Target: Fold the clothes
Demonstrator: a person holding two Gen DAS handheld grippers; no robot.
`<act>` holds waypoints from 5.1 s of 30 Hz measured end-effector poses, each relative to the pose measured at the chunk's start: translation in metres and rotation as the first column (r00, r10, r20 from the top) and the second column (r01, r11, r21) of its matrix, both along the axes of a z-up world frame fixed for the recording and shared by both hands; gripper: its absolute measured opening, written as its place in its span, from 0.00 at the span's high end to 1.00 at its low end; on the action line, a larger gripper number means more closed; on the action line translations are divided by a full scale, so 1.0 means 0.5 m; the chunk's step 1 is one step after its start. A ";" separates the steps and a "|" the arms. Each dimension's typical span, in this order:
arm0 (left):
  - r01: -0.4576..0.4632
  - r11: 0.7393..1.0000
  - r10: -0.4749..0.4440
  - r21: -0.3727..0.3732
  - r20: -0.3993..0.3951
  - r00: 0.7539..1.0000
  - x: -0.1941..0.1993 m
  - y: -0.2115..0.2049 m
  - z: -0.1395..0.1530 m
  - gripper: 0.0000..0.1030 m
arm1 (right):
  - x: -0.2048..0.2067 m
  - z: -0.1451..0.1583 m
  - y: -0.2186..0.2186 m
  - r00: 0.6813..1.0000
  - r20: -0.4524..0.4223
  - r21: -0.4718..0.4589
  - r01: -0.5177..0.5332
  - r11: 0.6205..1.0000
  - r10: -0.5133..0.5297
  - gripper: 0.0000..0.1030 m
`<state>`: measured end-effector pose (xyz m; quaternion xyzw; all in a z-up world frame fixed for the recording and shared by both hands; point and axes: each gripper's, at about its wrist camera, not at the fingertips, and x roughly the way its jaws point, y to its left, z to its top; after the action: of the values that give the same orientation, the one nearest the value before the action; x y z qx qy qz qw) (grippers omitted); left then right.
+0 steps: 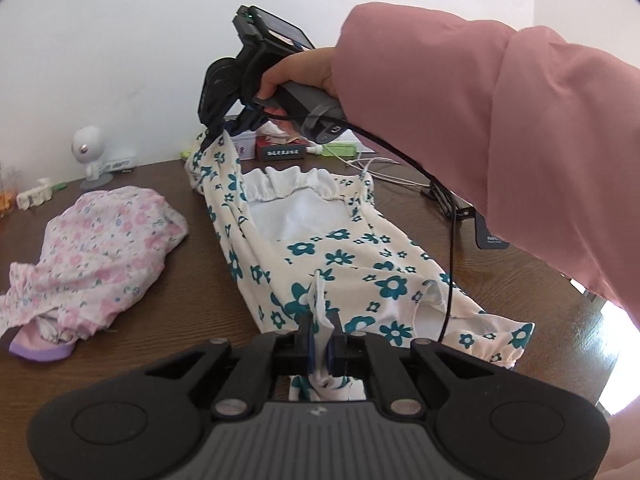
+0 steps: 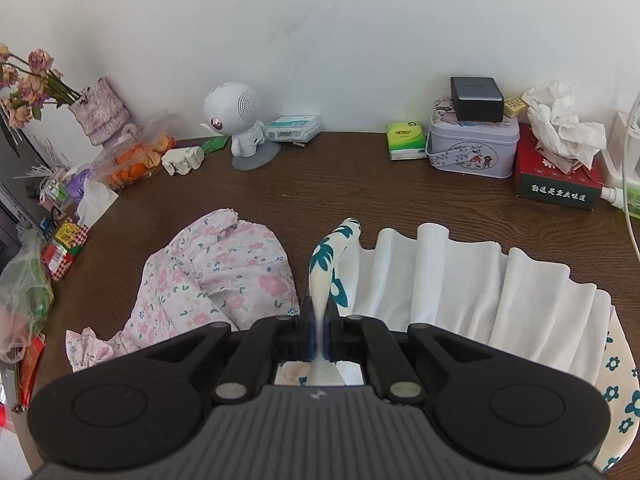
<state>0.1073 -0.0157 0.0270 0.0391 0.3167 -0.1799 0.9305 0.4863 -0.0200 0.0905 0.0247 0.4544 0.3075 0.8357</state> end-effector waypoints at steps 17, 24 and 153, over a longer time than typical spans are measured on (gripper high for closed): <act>0.125 0.988 -0.112 0.087 -0.141 0.984 0.036 -0.106 -0.081 0.95 | 0.038 -0.153 -0.218 0.985 -0.107 0.059 0.140 0.988 -0.133 0.96; 0.112 0.993 -0.105 0.034 -0.153 0.983 0.038 -0.099 -0.077 0.77 | 0.030 -0.149 -0.236 0.981 -0.099 0.120 0.176 0.977 -0.165 0.37; 0.373 0.921 -0.365 0.116 -0.080 0.928 -0.114 -0.039 -0.106 0.84 | -0.638 -0.128 -0.298 0.871 0.226 -0.149 -0.412 0.899 0.437 0.81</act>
<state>0.0501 -0.0353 -0.0261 0.1531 0.3409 -0.3320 0.8661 0.1676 -0.1690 0.0266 -0.1552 0.3521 0.4620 0.7991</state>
